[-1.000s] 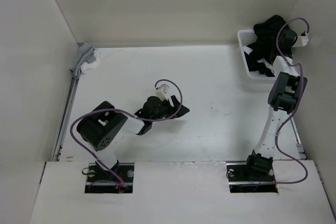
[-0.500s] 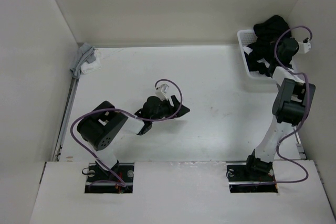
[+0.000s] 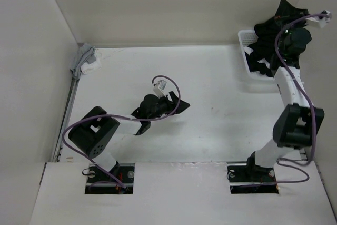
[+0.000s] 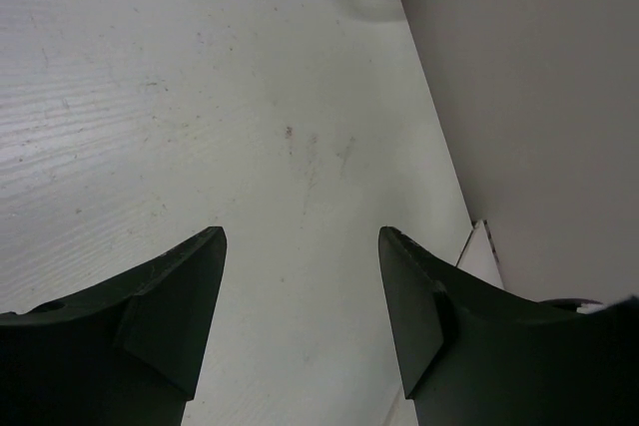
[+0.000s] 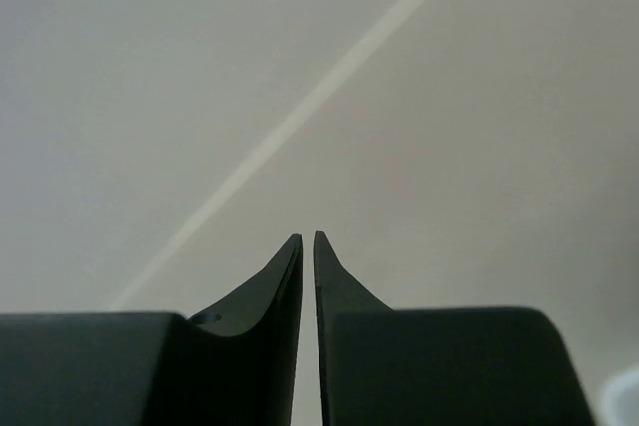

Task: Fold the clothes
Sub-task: Grab the tank top from the pile

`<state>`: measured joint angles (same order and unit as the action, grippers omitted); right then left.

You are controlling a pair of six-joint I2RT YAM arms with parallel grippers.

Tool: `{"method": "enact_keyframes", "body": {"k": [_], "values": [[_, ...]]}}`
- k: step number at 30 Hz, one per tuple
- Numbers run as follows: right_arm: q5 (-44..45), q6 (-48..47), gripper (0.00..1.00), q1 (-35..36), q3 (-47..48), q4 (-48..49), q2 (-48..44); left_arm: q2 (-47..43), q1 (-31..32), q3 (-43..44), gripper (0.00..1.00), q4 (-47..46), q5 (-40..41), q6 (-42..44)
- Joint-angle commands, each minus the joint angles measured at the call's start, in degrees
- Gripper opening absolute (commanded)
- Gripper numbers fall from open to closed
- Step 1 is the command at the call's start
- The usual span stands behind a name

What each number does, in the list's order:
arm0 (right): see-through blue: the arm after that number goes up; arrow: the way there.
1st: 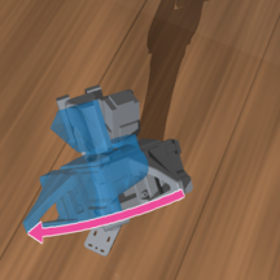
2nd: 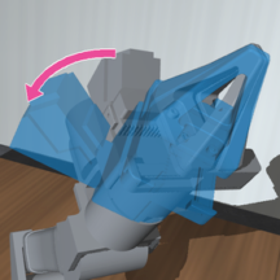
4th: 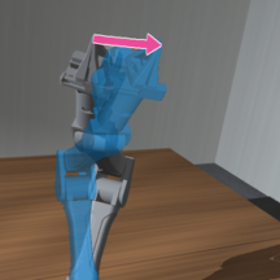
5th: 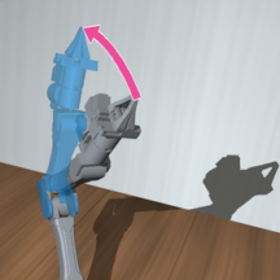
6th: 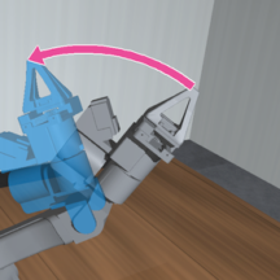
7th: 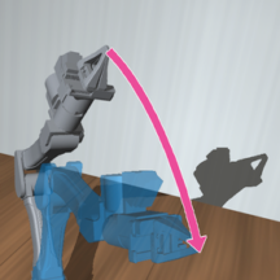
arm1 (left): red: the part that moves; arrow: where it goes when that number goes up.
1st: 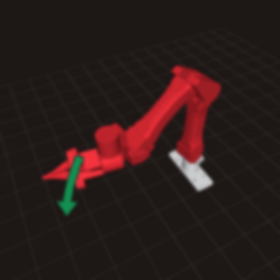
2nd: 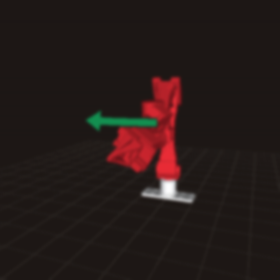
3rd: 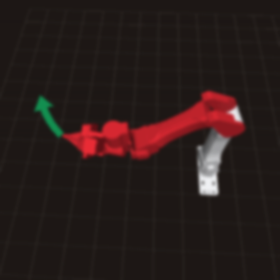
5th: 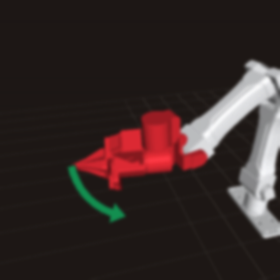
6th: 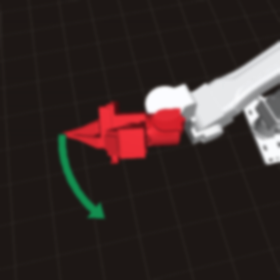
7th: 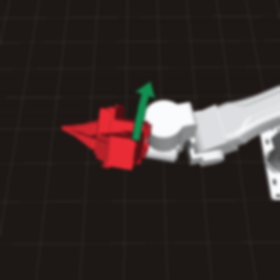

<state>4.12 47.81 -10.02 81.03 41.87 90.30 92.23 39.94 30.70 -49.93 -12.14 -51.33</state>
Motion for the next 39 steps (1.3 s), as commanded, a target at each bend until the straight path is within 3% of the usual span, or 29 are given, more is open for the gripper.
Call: {"method": "enact_keyframes", "body": {"k": [1,7,12,19,24,29,31,33,35,39], "values": [[2.2,3.4,0.15,-4.3,3.6,-10.3,16.4,-0.9,-1.0,-0.6,0.61,-1.5,0.5,-0.1],[3.7,11.3,0.40,-8.5,13.7,-10.8,32.0,3.3,-1.1,0.1,0.61,-2.7,-0.3,-0.3],[5.6,14.2,0.51,-9.4,19.8,-10.8,39.2,6.5,-1.0,0.4,0.61,-4.6,-1.5,-1.2],[8.8,16.3,0.50,-9.4,26.8,-15.2,44.4,9.8,-2.5,0.2,0.61,-8.3,-3.8,-4.3],[8.0,16.4,0.42,-9.5,29.6,-16.7,46.3,10.8,-2.7,0.2,0.61,-9.0,-4.2,-4.8],[6.3,17.6,0.55,-9.8,30.2,-21.3,46.5,10.6,-3.3,0.2,0.61,-9.1,-4.3,-5.0],[6.5,17.9,0.50,-9.9,29.1,-21.7,45.9,10.4,-3.4,0.0,0.61,-9.1,-4.3,-5.0],[7.3,18.0,0.36,-10.2,28.7,-22.0,45.7,10.3,-3.4,-0.1,0.61,-9.1,-4.3,-5.1],[6.8,18.0,0.10,-10.6,27.9,-19.7,44.8,10.0,-3.4,-0.1,0.61,-9.1,-4.3,-5.0],[5.6,16.8,0.04,-10.2,19.5,-7.4,38.5,10.4,-3.3,0.1,0.61,-9.2,-4.3,-5.0]]}}
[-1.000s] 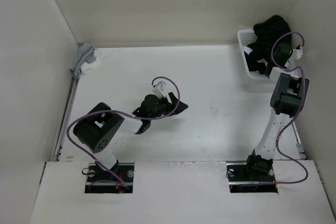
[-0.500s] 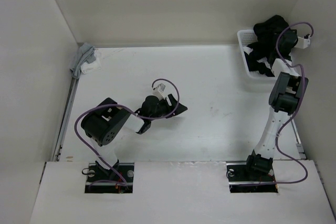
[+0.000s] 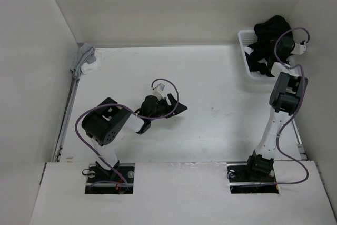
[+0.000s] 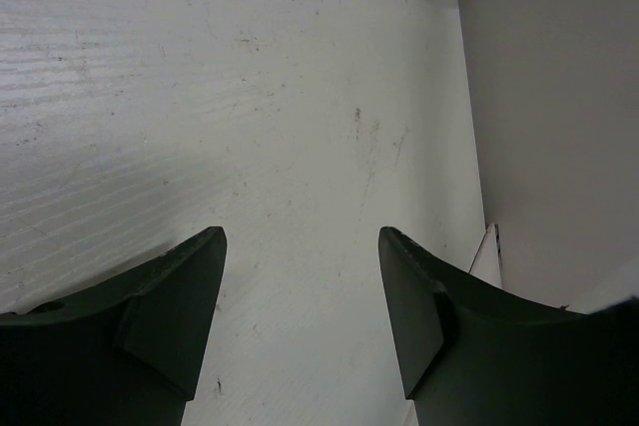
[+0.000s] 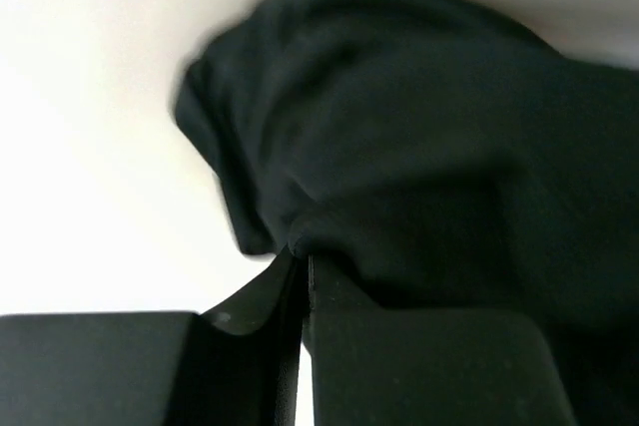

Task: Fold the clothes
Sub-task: Grab the tank top from the pile

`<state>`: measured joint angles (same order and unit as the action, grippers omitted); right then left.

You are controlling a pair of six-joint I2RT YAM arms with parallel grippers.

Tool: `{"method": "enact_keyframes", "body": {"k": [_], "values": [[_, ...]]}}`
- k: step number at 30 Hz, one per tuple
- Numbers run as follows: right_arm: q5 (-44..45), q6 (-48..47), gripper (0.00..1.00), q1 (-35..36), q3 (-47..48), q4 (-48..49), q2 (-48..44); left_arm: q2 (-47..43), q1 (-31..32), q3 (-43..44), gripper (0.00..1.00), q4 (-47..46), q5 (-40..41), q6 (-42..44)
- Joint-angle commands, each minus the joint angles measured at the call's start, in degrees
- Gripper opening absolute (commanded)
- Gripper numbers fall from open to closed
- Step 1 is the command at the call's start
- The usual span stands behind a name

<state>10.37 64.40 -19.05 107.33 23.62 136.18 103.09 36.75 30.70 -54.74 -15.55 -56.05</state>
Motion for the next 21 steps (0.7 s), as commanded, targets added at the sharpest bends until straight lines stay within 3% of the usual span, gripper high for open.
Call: {"method": "enact_keyframes", "body": {"k": [1,5,10,16,21], "values": [[-1.4,0.0,0.04,-1.2,-9.0,13.4,-9.4,-0.3,0.0,0.2,0.61,-4.4,-0.9,-0.3],[-4.5,-0.4,0.04,-1.1,-23.6,27.2,-24.0,-1.6,0.3,0.0,0.61,-4.5,-0.9,-0.3],[-9.6,0.0,0.04,0.5,-35.3,36.1,-39.4,-5.1,0.5,-0.6,0.61,-4.1,-0.8,0.2],[-16.6,-0.7,0.04,5.6,-40.0,33.9,-56.0,-12.0,0.0,-2.0,0.60,-3.0,0.2,-0.1],[-23.1,-2.3,0.04,14.4,-35.2,26.7,-69.0,-24.2,-2.5,-2.5,0.60,5.4,6.4,0.2]]}}
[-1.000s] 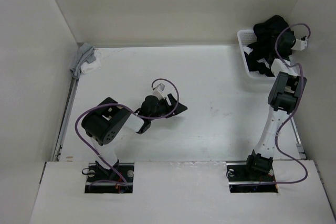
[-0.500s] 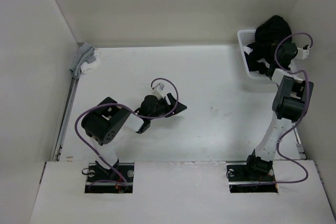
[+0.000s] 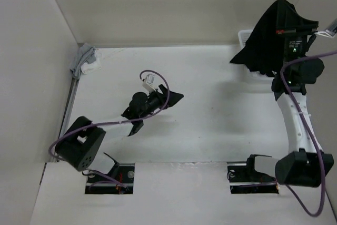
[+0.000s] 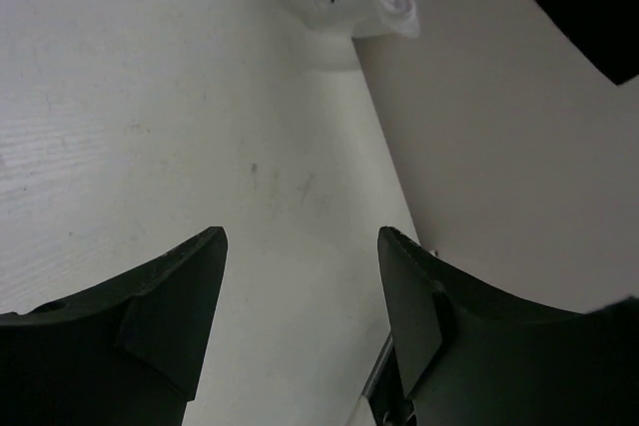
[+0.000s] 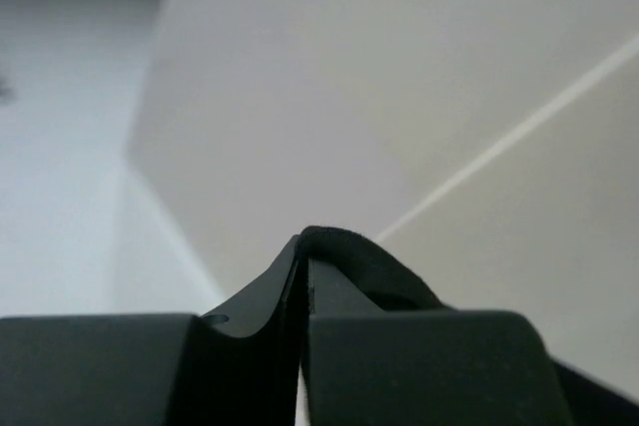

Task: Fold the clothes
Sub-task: Grab the tank top from the pile, then move the tank top to the center of the board

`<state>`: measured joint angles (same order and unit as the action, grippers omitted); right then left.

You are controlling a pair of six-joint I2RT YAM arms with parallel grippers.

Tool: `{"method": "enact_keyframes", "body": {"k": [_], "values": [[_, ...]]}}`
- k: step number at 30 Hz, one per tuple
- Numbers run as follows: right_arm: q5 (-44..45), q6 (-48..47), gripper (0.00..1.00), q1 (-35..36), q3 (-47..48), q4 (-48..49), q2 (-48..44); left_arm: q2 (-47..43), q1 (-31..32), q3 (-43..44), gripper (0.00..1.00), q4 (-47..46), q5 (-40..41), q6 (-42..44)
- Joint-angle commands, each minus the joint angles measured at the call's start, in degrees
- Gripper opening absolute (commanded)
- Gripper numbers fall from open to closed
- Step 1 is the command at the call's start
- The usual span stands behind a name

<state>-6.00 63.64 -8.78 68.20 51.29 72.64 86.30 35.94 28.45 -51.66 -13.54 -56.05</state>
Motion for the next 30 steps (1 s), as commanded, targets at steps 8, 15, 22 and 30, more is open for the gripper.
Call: {"method": "enact_keyframes", "body": {"k": [8,15,22,30], "values": [[-12.9,-6.0,0.05,21.5,18.5,-14.3,-11.0,-24.3,-6.9,-1.2,0.61,17.8,12.6,0.3],[-7.6,-4.5,0.07,31.0,-3.8,-10.1,-11.7,-33.3,-12.6,-4.7,0.63,26.1,11.5,0.3],[-9.0,0.7,0.05,34.6,-1.8,-4.4,4.0,-34.3,-19.0,-5.1,0.63,29.2,9.3,0.2],[-10.4,-11.8,0.05,39.0,19.1,-22.9,5.4,-33.2,-18.1,-0.6,0.63,29.3,9.3,-0.3]]}}
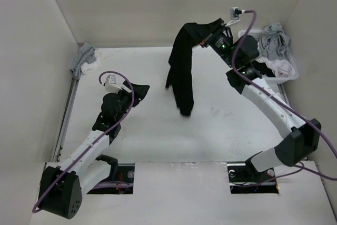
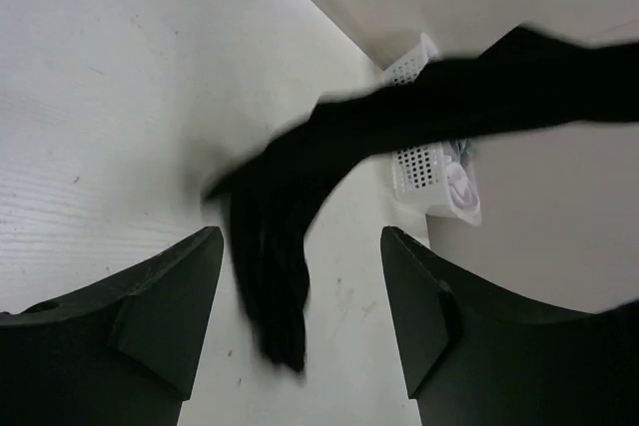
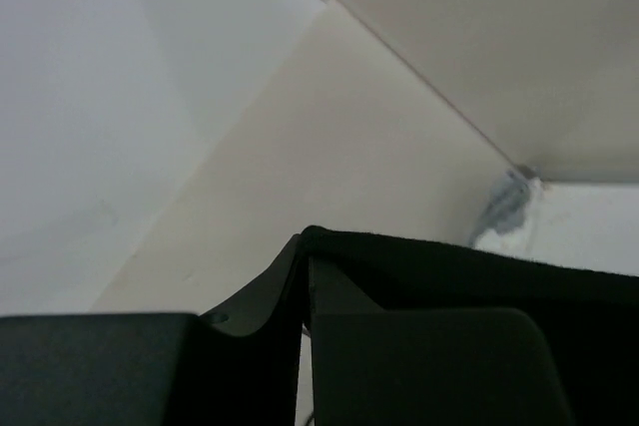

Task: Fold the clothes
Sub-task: Move the tank top to the center of the board, then flatten the tank top out

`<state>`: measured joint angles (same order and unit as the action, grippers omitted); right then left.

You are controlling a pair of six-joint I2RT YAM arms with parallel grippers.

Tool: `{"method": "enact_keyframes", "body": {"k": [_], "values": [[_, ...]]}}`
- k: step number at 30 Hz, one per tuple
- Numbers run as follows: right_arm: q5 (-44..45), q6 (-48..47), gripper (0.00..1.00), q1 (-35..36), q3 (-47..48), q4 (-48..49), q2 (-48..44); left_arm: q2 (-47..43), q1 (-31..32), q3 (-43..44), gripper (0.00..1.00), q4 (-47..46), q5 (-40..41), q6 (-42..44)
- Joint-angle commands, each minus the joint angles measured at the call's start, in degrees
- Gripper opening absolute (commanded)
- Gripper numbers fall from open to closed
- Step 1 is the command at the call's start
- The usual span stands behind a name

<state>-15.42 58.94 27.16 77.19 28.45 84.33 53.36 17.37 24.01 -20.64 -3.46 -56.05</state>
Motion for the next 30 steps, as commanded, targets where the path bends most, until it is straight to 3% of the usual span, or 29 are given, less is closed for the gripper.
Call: {"method": "enact_keyframes", "body": {"k": [1,3,6,9,12,15,17,22,24,26,27,30], "values": [[-0.5,-9.5,0.06,4.7,11.1,-3.2,-7.0,-0.4,0.5,3.9,0.63,-1.8,-0.8,-0.5],[1.6,-13.6,0.06,9.1,9.8,-9.3,-8.9,-1.2,0.6,3.7,0.63,-1.8,-0.5,-0.8],[9.7,-16.6,0.06,15.8,0.5,-10.8,-12.8,-3.3,0.3,2.7,0.63,-1.2,-0.4,-1.2],[26.1,-18.2,0.09,25.6,-14.6,-7.9,-17.0,-6.0,-1.0,1.7,0.63,1.0,-0.3,-1.4],[45.2,-12.8,0.12,36.5,-28.3,-2.3,-17.1,-7.8,-2.7,0.2,0.63,3.1,-0.3,-1.4],[54.8,-4.3,0.33,45.9,-36.8,1.9,-11.6,-8.5,-4.7,-1.3,0.63,6.6,-0.2,-1.3],[53.7,0.0,0.46,49.3,-39.2,1.6,-8.8,-8.7,-5.6,-2.0,0.62,9.6,-0.2,-0.6],[49.5,0.0,0.53,46.2,-45.1,-2.7,-15.1,-11.6,-7.9,-3.4,0.60,17.3,3.6,3.0],[49.0,-2.6,0.42,41.1,-46.4,-5.7,-19.1,-12.4,-7.0,-3.5,0.60,20.5,7.4,5.6],[46.9,-5.9,0.19,34.4,-46.4,-10.3,-20.6,-12.2,-5.9,-3.6,0.60,22.7,10.7,7.4],[44.7,-7.4,0.13,30.3,-45.6,-13.2,-20.0,-11.6,-5.1,-3.8,0.60,23.5,12.5,8.1],[36.9,-11.4,0.15,19.0,-41.5,-20.8,-14.0,-6.8,-2.0,-4.9,0.60,23.7,14.3,8.6]]}}
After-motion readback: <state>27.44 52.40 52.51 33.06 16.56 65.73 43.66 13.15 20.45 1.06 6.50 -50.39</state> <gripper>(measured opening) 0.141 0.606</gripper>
